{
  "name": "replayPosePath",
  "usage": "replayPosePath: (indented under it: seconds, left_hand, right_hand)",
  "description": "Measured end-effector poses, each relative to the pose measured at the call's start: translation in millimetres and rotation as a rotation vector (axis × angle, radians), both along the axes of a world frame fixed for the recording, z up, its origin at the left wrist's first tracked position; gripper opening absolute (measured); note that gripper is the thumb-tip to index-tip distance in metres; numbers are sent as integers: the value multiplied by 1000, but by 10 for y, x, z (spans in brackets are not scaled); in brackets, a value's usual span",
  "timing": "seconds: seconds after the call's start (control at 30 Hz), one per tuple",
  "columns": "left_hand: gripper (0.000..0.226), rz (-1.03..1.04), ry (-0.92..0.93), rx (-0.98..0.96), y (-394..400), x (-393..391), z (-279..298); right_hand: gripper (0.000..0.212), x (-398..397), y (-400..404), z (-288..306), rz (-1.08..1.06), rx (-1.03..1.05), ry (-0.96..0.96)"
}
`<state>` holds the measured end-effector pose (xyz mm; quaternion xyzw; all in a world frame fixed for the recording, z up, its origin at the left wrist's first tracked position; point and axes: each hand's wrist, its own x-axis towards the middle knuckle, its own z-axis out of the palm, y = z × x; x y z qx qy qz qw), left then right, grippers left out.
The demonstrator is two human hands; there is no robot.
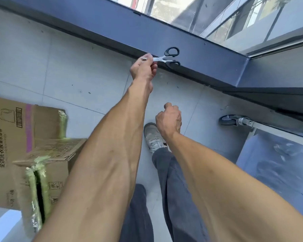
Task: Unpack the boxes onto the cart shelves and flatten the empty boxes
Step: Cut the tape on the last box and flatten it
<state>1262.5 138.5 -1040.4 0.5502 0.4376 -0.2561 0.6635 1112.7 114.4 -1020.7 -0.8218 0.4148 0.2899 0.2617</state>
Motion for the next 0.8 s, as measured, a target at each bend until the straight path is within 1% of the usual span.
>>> replayPosePath:
  seconds: [0.1, 0.17, 0.2, 0.27, 0.37, 0.43, 0.53, 0.6, 0.7, 0.8]
  left_hand:
    - [9, 12, -30, 38, -200, 163, -85]
    - [8, 7, -43, 101, -262, 256, -185]
    - [11, -8, -54, 132, -265, 300, -225]
    - [29, -67, -78, 194, -230, 365, -294]
    - [58, -291, -110, 336, -113, 406, -323]
    - [68, -486, -177, 419, -8, 407, -306]
    - [68, -812, -250, 590, 151, 317, -273]
    - [66, -957, -272, 745, 311, 210, -245]
    - [59, -1045, -227, 936, 674, -63, -153]
    - [47, -1070, -149, 986, 1152, -344, -45]
  right_hand:
    - [35, 40, -230, -66, -19, -35, -25]
    - [33, 71, -388, -96, -37, -110, -57]
    - [32, 87, -465, -114, -40, -164, -74]
    - [35, 126, -582, -136, -63, -240, -86]
    - [44, 224, -619, -154, -107, -231, -76]
    - [47, 306, -555, -163, -73, -203, -77]
    - [50, 421, -438, -158, -11, -171, -98]
    - [53, 472, -316, -117, 19, -162, -96]
    - [56, 490, -63, -26, 118, -131, -88]
    - [41, 446, 231, 82, 261, -86, -66]
